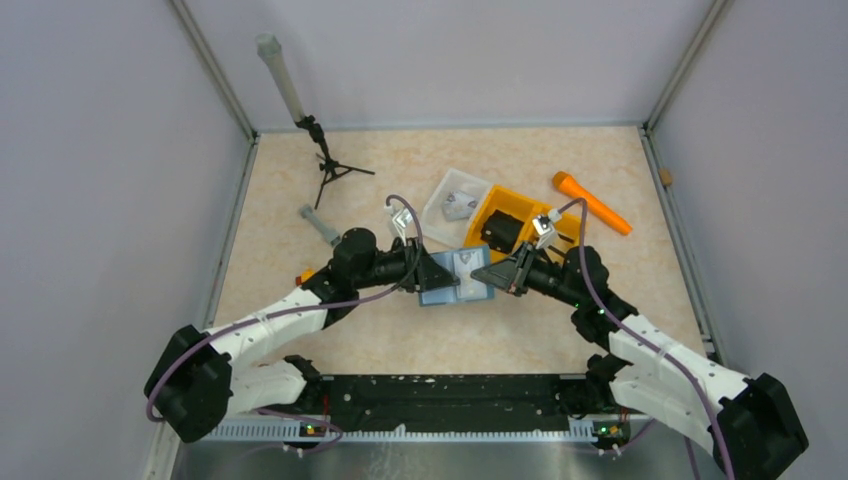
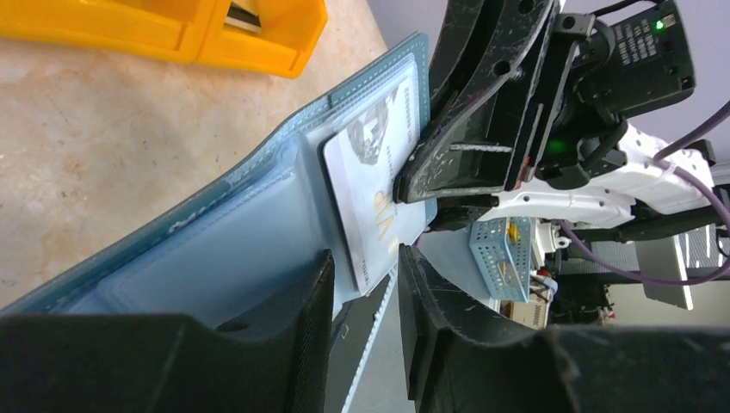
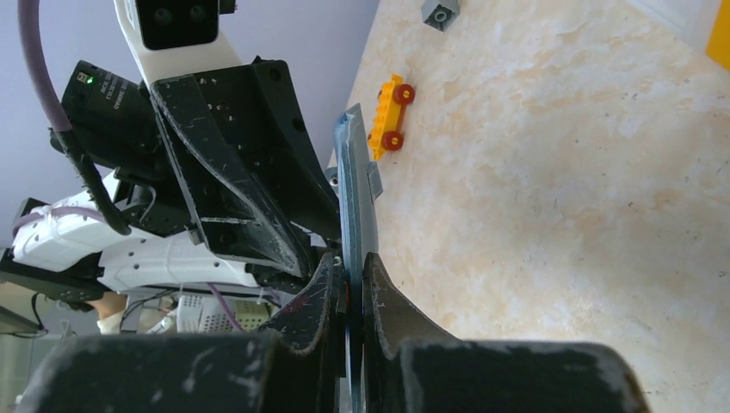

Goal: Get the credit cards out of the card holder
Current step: Remove the credit card from the card holder.

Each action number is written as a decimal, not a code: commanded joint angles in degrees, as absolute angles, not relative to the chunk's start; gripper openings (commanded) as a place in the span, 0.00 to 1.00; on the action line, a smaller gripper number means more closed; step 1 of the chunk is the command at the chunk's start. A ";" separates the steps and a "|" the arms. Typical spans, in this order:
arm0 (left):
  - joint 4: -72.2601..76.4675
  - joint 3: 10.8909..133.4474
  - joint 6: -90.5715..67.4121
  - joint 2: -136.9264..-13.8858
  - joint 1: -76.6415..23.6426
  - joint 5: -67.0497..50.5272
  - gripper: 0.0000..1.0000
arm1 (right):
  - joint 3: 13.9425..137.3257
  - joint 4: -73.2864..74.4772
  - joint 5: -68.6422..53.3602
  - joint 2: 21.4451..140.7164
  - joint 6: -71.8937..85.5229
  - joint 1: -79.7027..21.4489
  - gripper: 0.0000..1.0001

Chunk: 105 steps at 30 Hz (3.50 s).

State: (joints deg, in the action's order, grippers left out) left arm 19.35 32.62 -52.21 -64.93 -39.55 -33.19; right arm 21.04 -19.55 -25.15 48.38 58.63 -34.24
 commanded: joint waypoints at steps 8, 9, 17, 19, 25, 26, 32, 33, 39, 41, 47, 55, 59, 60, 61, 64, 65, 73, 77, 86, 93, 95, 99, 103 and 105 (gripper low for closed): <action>30.24 31.85 -55.91 -67.64 -39.79 -34.50 0.35 | 19.20 -33.37 -30.79 50.80 64.65 -35.64 0.00; 31.17 31.71 -56.44 -67.94 -39.73 -34.74 0.35 | 19.17 -33.70 -30.84 51.09 64.81 -35.63 0.00; 44.03 27.47 -61.29 -66.25 -39.74 -33.89 0.30 | 18.22 -38.99 -32.23 53.11 67.72 -35.93 0.00; 47.73 26.83 -62.57 -66.10 -39.77 -34.19 0.28 | 18.11 -39.76 -32.34 53.59 68.02 -35.95 0.00; 49.75 26.75 -63.84 -66.64 -39.75 -35.22 0.13 | 18.98 -36.03 -31.36 53.36 65.46 -36.11 0.00; 50.15 26.60 -63.93 -66.74 -39.73 -35.27 0.10 | 19.22 -35.29 -31.22 53.23 64.86 -36.31 0.00; 54.23 25.94 -64.91 -67.34 -39.65 -36.10 0.00 | 19.78 -34.56 -31.77 53.00 64.67 -36.68 0.00; 54.39 25.79 -64.60 -67.14 -39.64 -36.11 0.00 | 19.92 -34.28 -31.62 52.64 64.64 -36.65 0.00; 50.50 23.64 -62.55 -63.45 -38.34 -35.77 0.00 | 20.90 -29.07 -29.02 49.62 63.01 -36.65 0.00; 49.72 22.55 -62.41 -61.72 -37.58 -36.00 0.00 | 21.17 -27.97 -28.31 48.81 62.64 -36.56 0.00; 45.19 21.65 -61.74 -58.42 -36.49 -36.35 0.00 | 21.35 -27.89 -28.13 48.87 62.10 -36.56 0.00; 44.56 23.72 -62.46 -61.51 -36.61 -38.78 0.09 | 21.14 -30.75 -28.36 49.80 64.10 -36.56 0.00; 44.59 23.52 -62.75 -62.78 -37.11 -38.48 0.23 | 20.32 -33.85 -28.40 49.72 66.22 -36.56 0.00; 44.61 23.67 -62.82 -63.52 -37.39 -38.67 0.24 | 20.28 -34.22 -28.65 49.89 66.66 -36.56 0.00; 44.87 23.91 -62.98 -64.07 -37.67 -38.89 0.24 | 20.30 -34.51 -28.88 50.04 66.85 -36.56 0.00; 46.62 24.29 -63.74 -65.54 -38.27 -39.32 0.27 | 20.22 -35.45 -29.50 50.44 67.52 -36.61 0.00; 47.05 24.35 -63.92 -65.73 -38.35 -39.32 0.28 | 20.22 -35.59 -29.59 50.45 67.77 -36.63 0.00; 51.19 24.42 -65.44 -66.37 -38.42 -39.24 0.33 | 19.70 -35.83 -29.99 50.77 67.94 -36.65 0.00; 56.01 25.05 -68.42 -68.00 -38.41 -39.87 0.21 | 19.50 -36.14 -30.32 51.39 67.17 -36.65 0.00; 50.63 25.74 -66.32 -66.37 -38.38 -38.37 0.22 | 22.13 -26.70 -29.87 50.07 57.02 -36.64 0.00; 50.32 26.15 -66.99 -66.90 -38.32 -36.62 0.24 | 23.06 -23.55 -29.34 49.71 52.90 -37.25 0.00; 52.55 25.84 -68.03 -67.48 -38.38 -36.32 0.24 | 22.95 -23.93 -29.36 49.83 52.72 -37.54 0.00; 57.57 25.34 -70.15 -68.81 -38.30 -36.30 0.26 | 22.19 -25.83 -29.72 50.09 54.59 -37.79 0.00; 63.64 24.56 -71.92 -70.09 -38.39 -36.64 0.29 | 20.75 -30.72 -30.88 51.30 59.29 -37.79 0.00; 65.17 24.52 -72.24 -70.17 -38.25 -36.71 0.29 | 19.77 -33.59 -31.17 51.70 61.73 -37.85 0.00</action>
